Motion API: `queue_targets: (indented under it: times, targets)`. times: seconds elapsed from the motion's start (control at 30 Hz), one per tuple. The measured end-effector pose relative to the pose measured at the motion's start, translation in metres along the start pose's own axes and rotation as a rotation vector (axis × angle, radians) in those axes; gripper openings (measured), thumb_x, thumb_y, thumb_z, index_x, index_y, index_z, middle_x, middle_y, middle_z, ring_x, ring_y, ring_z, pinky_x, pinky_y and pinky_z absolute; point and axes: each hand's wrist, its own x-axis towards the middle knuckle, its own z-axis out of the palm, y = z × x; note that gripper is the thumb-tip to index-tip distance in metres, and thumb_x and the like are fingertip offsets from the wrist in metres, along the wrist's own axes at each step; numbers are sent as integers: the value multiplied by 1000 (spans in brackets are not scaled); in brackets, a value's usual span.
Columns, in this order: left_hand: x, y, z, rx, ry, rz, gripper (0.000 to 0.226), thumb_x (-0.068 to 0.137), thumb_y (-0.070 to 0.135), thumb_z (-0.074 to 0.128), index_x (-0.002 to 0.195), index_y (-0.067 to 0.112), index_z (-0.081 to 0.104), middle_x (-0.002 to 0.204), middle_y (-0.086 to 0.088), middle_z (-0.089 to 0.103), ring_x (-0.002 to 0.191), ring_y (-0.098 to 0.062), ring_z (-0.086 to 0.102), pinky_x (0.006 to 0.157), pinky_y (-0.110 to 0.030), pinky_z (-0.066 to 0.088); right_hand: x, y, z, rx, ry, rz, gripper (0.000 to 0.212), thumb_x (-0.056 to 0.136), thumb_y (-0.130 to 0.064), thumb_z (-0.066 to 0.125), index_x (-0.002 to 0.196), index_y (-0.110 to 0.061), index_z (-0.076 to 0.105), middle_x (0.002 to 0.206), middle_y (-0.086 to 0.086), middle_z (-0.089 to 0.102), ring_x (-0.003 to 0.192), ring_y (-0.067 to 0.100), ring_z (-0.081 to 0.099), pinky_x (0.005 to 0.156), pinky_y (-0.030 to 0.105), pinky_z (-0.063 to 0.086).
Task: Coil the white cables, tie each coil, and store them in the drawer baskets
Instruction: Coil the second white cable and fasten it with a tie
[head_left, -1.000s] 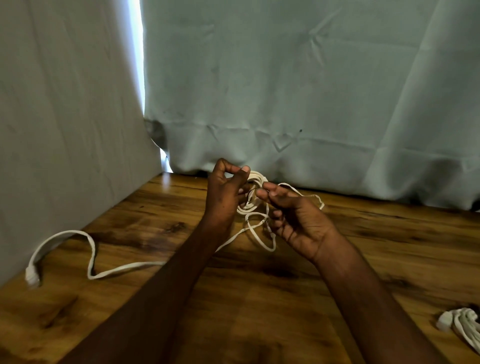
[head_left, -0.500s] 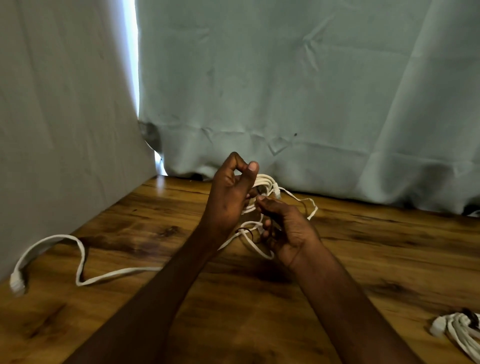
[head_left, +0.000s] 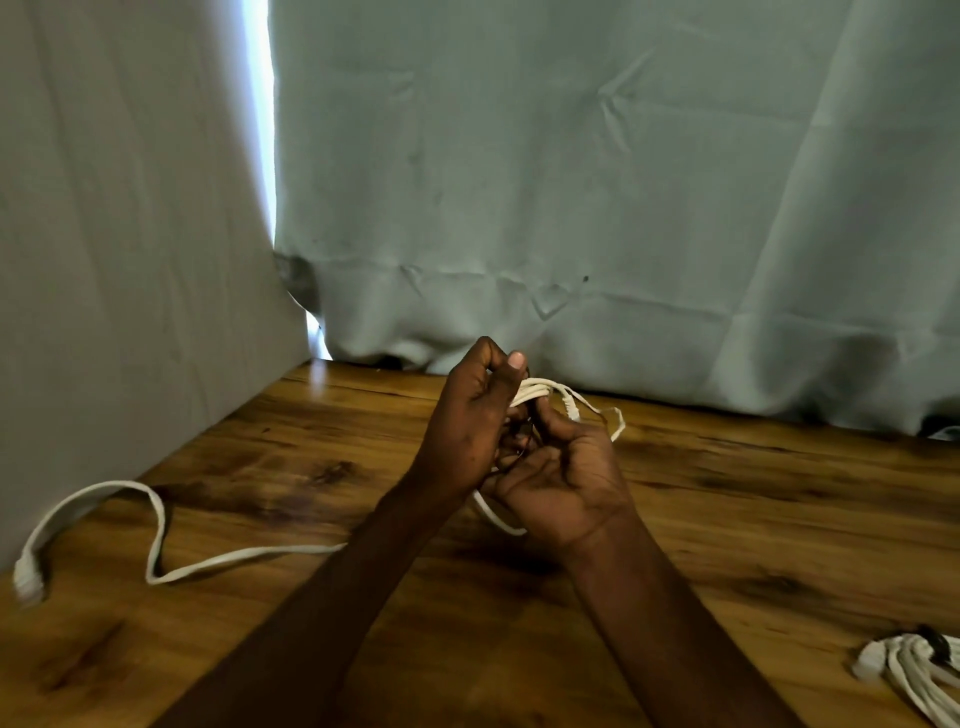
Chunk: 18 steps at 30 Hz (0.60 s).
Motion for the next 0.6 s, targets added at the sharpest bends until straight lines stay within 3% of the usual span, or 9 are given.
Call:
queue_targets:
  times: [0.07,0.13,0.27,0.4,0.6]
  targets:
    - [1,-1,0,0,0,-35,27,107,29,53,83,18,47,69,-6,56,57,-21,49,54,-31,42,0,0,-1,28,-44,-12,24,98,-26,56,90,-10,72,76,3,61,66,17,57,82,33,45]
    - [0,-3,0,10,-9,-40,25,106,31,53,84,20,50,71,-5,58,63,-22,51,60,-39,41,1,0,-2,34,-55,-35,27,95,-34,60,88,-11,73,76,3,60,61,16,57,76,32,45]
    - [1,-5,1,60,-27,-39,25,106,35,53,96,12,54,68,-1,59,56,-15,53,49,-26,41,7,0,-2,-25,7,-96,20,93,-29,63,85,-12,69,69,1,58,62,12,50,66,28,41]
    - [1,-8,5,71,29,-88,29,106,36,52,105,7,53,63,-3,60,48,-15,53,42,-23,38,11,-1,-4,-81,-3,-120,23,101,-31,57,87,-15,67,66,-3,55,47,7,45,44,19,33]
    - [3,-8,4,25,87,-75,19,107,29,52,107,17,67,75,-13,68,43,-21,53,37,-20,40,10,4,-4,-63,-36,-122,19,99,-27,59,86,-15,66,65,-2,55,41,6,36,41,18,23]
